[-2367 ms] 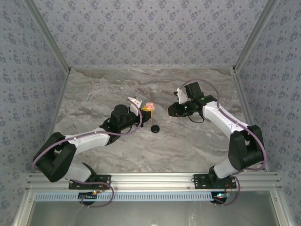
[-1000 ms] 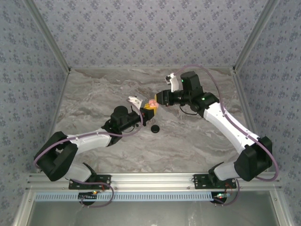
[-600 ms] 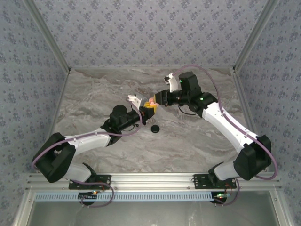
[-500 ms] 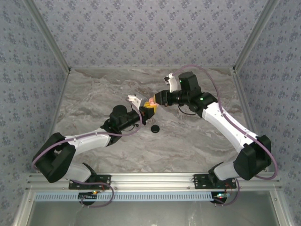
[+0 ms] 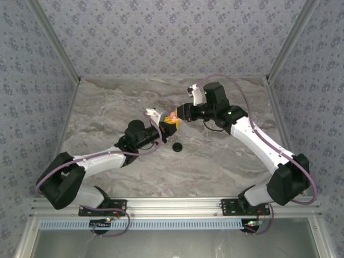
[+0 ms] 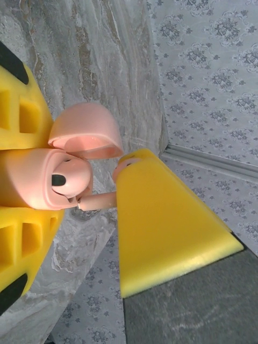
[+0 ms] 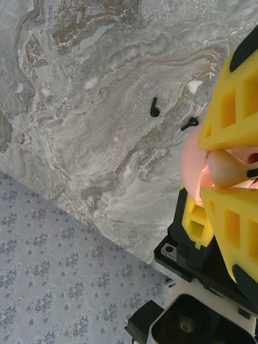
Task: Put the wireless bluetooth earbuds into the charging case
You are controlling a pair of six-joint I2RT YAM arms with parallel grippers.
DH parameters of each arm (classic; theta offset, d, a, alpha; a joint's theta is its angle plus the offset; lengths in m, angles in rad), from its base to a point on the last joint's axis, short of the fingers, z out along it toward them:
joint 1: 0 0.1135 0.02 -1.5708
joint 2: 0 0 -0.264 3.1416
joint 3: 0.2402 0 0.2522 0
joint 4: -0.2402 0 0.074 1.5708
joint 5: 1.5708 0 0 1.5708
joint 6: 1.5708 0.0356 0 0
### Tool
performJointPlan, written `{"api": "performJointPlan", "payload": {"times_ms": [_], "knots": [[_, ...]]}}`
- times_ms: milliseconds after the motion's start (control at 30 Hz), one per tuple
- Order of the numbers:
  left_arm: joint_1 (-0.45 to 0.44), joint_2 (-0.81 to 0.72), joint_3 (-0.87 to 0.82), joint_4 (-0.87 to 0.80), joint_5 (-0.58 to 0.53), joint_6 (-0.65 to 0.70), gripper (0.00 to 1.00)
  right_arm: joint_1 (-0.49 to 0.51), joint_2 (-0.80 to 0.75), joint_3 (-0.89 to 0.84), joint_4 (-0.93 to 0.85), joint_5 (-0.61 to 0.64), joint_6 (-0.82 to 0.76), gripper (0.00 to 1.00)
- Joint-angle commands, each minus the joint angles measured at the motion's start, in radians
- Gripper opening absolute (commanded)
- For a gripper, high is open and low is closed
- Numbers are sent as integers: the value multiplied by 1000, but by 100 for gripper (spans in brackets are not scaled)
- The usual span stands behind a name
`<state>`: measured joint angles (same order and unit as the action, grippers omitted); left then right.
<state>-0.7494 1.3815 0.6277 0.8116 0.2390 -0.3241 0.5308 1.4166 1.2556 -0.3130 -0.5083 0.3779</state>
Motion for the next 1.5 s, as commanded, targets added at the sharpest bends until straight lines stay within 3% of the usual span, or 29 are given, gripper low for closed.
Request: {"api": "performJointPlan", "payload": {"times_ms": [0,1467], "knots": [[-10,-34,38,24,14,0,6,8,6,38,12,7,11,25],[-10,-7,41,90,-21,-65,7,24,-9,3,96,70,57,24]]}}
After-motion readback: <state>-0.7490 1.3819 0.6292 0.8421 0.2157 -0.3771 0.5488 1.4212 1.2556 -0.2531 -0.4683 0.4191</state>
